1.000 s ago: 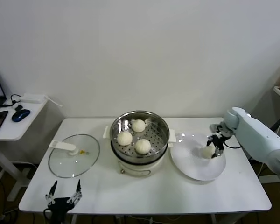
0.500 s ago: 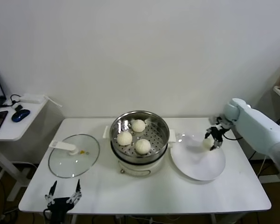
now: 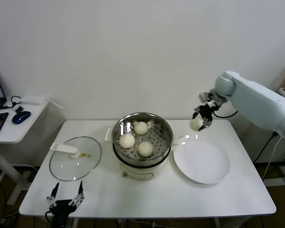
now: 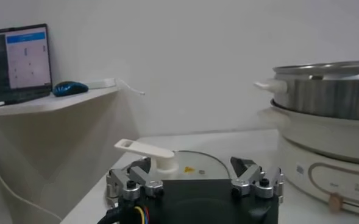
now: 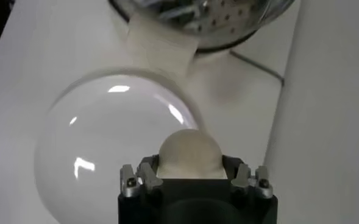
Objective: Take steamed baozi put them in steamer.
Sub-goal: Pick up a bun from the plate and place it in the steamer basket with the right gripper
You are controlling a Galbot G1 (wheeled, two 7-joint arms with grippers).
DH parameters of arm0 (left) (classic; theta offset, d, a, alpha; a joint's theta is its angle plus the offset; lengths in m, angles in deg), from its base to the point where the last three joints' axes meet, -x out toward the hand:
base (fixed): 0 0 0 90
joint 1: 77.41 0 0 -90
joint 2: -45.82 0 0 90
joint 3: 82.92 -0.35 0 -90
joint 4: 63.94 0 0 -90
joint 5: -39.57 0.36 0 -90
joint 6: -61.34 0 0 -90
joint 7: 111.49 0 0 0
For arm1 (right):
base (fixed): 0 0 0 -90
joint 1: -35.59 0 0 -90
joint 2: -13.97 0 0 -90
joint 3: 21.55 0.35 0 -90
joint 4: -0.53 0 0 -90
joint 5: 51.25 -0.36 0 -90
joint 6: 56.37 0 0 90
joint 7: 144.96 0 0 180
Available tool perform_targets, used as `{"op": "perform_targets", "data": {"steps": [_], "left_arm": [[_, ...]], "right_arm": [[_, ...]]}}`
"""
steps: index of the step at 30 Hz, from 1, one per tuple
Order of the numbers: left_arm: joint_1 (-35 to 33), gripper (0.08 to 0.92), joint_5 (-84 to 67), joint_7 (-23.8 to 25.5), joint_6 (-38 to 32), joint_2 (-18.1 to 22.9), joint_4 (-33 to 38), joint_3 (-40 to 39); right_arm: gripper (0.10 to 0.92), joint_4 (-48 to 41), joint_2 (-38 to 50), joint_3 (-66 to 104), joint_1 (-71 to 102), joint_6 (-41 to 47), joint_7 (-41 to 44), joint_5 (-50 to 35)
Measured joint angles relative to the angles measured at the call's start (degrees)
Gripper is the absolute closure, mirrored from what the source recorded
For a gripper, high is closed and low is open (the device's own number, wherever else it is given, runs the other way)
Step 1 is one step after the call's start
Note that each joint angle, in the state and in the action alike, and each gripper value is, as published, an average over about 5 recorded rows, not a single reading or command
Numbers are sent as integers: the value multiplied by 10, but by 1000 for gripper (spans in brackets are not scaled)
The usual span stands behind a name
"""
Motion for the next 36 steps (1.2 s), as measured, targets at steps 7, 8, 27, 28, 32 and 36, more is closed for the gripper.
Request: {"op": "perform_targets", "data": {"steps": [7, 8, 27, 28, 32, 36], "left_arm": [[-2, 177, -1, 0, 1, 1, 7, -2], [-2, 177, -2, 0, 0, 1, 7, -2], [-3, 177, -13, -1, -2, 0, 9, 3], [-2, 177, -13, -1, -1, 0, 9, 3], [1, 177, -13, -1, 0, 0, 8, 1], [3, 177, -13, -1, 2, 0, 7, -1]], "right_arm": [[330, 16, -43, -73, -68, 49, -15, -120], [330, 16, -52, -80, -74, 55, -18, -134], [330, 10, -168, -135, -66, 121, -58, -235], [330, 11, -168, -137, -63, 123, -59, -236], [330, 17, -168, -143, -56, 127, -63, -238], [330, 25, -161, -147, -48, 130, -66, -237]]}}
